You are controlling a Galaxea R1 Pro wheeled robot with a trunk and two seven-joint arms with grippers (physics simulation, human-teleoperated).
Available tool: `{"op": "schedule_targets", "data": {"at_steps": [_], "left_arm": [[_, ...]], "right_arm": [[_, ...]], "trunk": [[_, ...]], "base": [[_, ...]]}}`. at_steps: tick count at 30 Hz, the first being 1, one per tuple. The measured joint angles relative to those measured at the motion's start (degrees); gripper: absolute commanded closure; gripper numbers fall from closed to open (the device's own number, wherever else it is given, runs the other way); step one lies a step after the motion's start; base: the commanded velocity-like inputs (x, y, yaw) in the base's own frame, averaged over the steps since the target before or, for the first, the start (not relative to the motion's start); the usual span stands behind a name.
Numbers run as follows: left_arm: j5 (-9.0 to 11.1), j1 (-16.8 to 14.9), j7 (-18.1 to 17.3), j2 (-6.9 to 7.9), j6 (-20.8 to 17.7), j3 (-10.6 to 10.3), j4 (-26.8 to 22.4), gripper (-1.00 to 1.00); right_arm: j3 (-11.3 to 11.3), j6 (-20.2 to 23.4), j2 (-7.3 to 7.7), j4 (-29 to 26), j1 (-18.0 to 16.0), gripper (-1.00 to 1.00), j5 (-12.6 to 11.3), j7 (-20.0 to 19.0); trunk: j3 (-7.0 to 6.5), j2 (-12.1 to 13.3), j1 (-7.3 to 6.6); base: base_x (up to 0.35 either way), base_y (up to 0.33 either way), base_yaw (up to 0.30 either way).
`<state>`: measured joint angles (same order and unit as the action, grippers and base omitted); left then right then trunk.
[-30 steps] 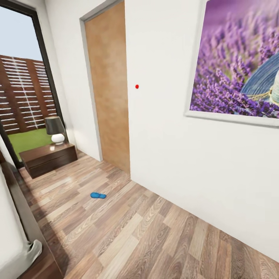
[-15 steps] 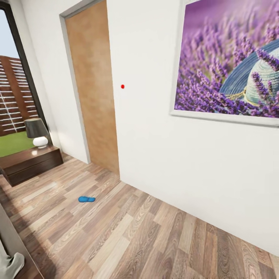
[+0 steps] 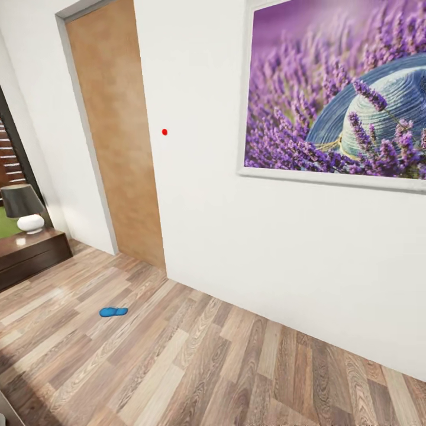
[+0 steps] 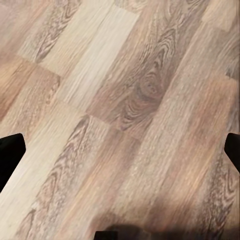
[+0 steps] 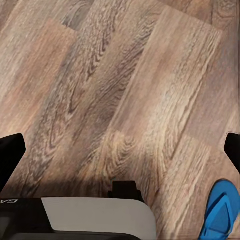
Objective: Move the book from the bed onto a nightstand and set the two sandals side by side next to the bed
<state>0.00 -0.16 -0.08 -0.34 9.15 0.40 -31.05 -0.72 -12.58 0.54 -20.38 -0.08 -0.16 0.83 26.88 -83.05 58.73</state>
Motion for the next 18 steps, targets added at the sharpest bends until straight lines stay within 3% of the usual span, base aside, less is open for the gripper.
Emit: {"op": "schedule_targets", "data": {"at_steps": [18], "left_arm": [[0.0,0.0,0.0,0.00,0.0,-0.1,0.0,-1.00]], "right_arm": [[0.0,0.0,0.00,0.0,0.0,-1.00,0.0,0.0]], "trunk": [[0.00,0.0,0.00]], "base": [[0.000,0.000,-0.217]]}}
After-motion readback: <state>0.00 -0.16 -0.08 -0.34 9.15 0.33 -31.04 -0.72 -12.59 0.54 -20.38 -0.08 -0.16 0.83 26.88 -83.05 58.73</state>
